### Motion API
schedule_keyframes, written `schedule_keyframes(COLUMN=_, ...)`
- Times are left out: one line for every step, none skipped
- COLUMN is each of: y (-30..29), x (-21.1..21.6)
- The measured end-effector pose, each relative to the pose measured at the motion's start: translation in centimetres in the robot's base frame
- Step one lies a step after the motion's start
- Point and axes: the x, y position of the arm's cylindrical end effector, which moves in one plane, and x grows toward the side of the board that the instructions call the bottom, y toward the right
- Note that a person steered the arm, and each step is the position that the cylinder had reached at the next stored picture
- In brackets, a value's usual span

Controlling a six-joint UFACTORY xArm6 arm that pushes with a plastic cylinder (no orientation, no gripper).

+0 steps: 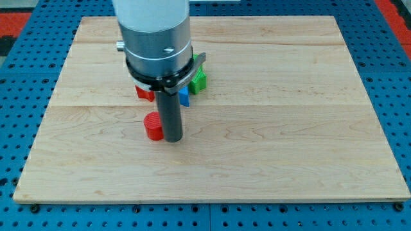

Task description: Push the red circle into group of block

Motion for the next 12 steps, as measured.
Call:
schedule_keyframes(y=-2.2, x=2.8)
schedule_keyframes(y=-3.8, x=-0.8)
schedule_keyframes(y=-1.8, x=-2.1)
schedule_keyframes(y=-0.2, x=-2.7)
schedule_keyframes(y=-1.4, x=-5.9)
schedule_keyframes(y=-2.0, x=-1.9)
schedule_keyframes(y=-4.8, x=-3.8)
schedule_keyframes(y=-4.7, x=-5.7)
schedule_keyframes(y=-4.3, x=-6.2)
schedule_keyframes(y=-4.3, x=-6.3)
schedule_keyframes(y=-4.3, x=-6.3)
schedule_keyframes(y=-4.2, x=-6.8)
